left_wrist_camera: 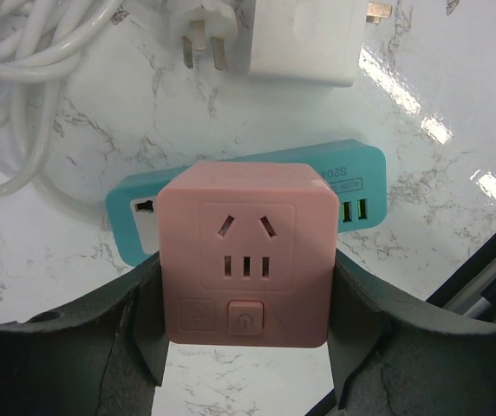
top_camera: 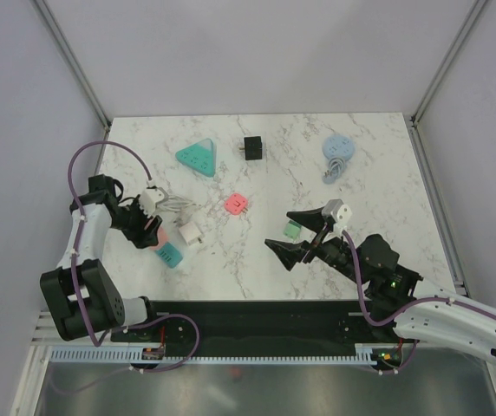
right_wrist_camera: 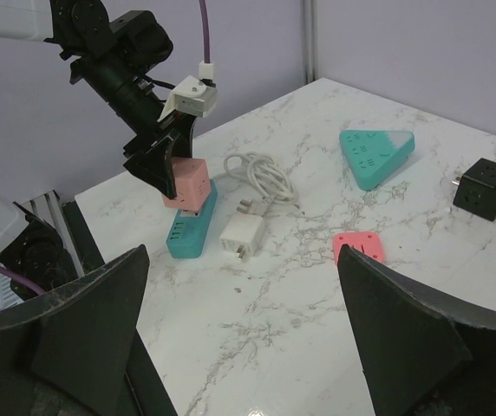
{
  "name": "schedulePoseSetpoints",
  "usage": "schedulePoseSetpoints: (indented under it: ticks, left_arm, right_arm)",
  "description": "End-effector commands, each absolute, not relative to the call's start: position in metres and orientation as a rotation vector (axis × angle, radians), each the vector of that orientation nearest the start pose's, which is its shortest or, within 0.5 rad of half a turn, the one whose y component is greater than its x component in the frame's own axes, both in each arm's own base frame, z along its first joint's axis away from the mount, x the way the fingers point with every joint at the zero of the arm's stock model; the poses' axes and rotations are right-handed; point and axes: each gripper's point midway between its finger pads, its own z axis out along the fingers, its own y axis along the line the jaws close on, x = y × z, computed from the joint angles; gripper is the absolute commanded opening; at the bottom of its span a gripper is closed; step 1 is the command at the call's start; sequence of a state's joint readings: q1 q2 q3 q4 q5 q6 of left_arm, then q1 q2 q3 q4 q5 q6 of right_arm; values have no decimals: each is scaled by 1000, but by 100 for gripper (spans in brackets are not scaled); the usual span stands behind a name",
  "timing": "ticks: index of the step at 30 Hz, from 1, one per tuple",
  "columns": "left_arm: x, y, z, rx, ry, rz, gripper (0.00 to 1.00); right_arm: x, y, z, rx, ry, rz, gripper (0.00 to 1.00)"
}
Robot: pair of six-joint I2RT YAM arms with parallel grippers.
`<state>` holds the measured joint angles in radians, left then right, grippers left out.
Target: Insert the plug
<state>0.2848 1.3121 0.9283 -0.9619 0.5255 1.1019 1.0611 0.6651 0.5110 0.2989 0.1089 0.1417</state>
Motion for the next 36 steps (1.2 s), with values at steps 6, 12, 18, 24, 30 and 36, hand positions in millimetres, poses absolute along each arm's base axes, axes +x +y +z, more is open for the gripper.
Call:
schedulePoseSetpoints:
  ticks: [6,12,18,24,30,36]
  left_arm:
    - [247,13,85,1183,2315,-351,2]
    - [245,9,80,1196,2308,-375,2]
    - [245,9,77,1211,2291,-367,2]
    - [248,7,82,1189,2287,-369,2]
    - [244,9,87,1164,2326,-365,2]
    - [237,12,89,1158,2395,-388,2]
  right_arm:
    - [162,271,311,-570,1318,939,98]
    - [162,273,310,-573,1321,941,98]
    - [163,274,309,-577,1322,942,98]
    - [162,275,308,-581,1326,944,98]
    - [162,274,309,-578,1326,945,98]
    - [161,273,310,-577,1324,945,98]
